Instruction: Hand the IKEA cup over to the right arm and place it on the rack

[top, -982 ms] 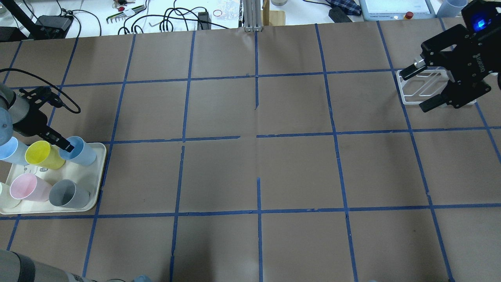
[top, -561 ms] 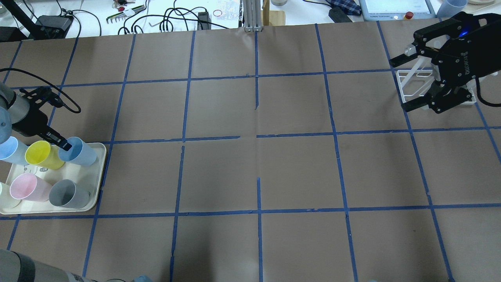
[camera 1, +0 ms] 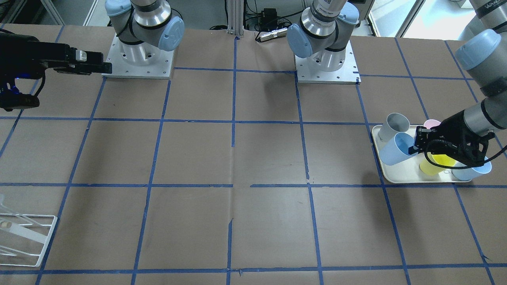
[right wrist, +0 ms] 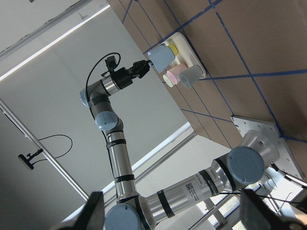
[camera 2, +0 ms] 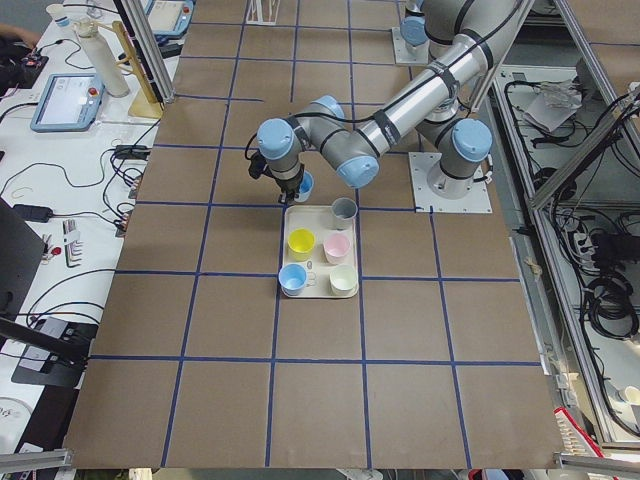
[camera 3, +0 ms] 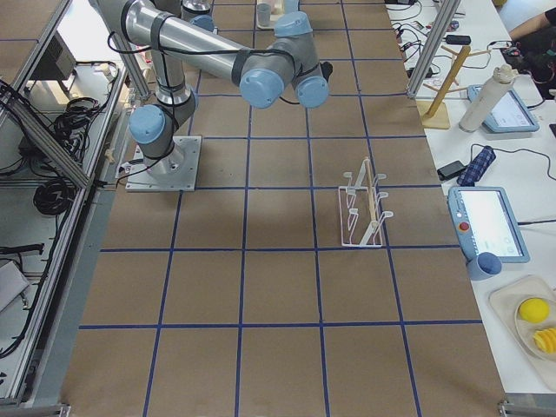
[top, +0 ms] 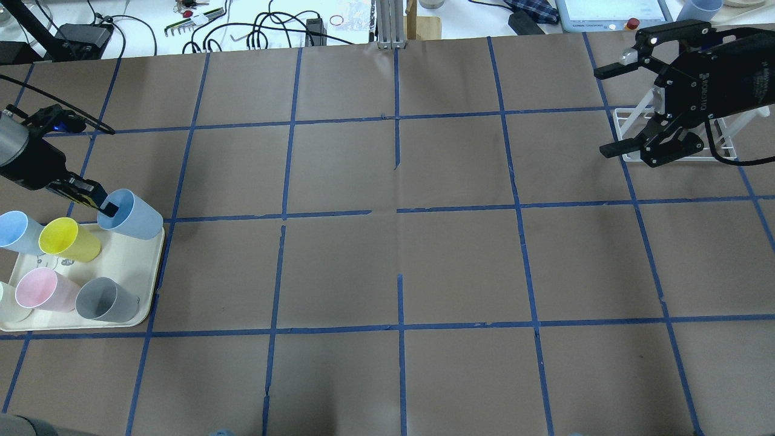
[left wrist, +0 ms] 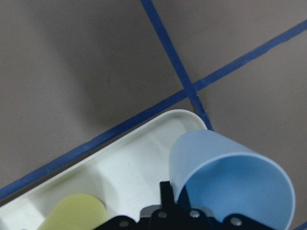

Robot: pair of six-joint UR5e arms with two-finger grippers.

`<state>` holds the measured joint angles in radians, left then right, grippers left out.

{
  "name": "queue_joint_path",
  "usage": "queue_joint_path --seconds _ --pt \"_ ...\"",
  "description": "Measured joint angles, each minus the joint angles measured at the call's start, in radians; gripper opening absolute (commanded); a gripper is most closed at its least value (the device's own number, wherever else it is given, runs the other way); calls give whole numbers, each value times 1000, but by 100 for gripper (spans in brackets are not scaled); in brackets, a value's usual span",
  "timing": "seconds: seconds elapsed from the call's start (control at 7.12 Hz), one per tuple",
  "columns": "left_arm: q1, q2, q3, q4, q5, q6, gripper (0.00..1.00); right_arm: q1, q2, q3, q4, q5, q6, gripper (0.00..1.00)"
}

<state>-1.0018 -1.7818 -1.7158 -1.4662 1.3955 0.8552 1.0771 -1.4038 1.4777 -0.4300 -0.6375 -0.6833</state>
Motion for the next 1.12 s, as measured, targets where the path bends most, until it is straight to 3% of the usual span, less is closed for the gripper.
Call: queue_joint_path --seconds 0.56,1.12 --pt "-115 112 88 -402 -293 -323 0 66 -2 -4 12 189 -40 100" --pt "-207 186 80 -779 -725 -482 0 191 -16 -18 12 376 -47 100"
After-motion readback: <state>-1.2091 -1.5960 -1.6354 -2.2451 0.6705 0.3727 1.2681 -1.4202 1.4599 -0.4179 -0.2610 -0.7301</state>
